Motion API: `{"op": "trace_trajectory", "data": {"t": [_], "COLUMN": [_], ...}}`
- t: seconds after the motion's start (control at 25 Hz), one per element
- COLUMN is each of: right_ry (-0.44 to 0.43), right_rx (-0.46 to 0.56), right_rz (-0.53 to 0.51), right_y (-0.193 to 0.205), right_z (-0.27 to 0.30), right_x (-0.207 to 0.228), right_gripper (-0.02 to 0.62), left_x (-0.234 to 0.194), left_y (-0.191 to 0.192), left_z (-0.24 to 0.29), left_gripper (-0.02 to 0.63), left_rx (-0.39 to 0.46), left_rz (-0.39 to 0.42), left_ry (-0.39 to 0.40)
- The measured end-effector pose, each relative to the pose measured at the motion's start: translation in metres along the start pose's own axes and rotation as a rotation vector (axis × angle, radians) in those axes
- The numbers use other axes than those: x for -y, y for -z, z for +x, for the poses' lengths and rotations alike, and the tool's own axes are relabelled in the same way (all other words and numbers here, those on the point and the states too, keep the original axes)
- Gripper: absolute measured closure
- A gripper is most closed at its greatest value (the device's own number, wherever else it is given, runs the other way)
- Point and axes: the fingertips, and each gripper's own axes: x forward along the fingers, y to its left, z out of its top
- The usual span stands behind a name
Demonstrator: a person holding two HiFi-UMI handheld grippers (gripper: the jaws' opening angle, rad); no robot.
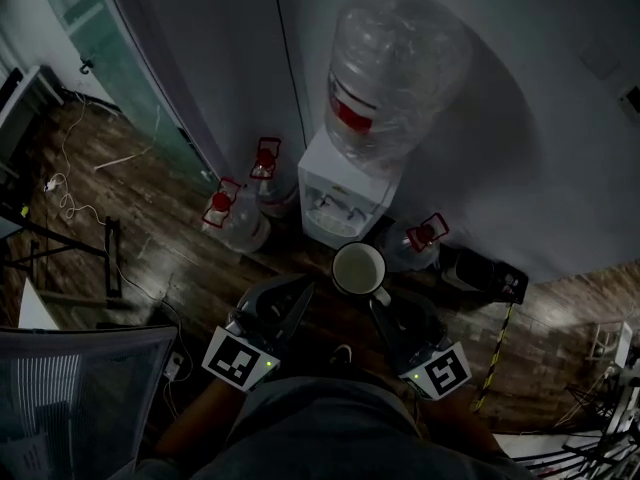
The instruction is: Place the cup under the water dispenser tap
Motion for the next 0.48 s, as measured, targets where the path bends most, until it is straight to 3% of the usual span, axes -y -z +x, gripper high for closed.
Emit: {"op": "trace_trajectory", "data": {"t": [0.48], "right_ry": [0.181], "right_rx": [-0.043], "right_rz": [0.012], "right_y": [0.030], "right_z": [0.093], "right_x": [0.027], "right_gripper": [0.534], "left_x": [-0.104], "left_y": [0.014], "left_z": [0.029], "left_gripper": [0.598], "left_rx": [-0.044], "left_rz": [-0.014], "left_ry": [0.169]}}
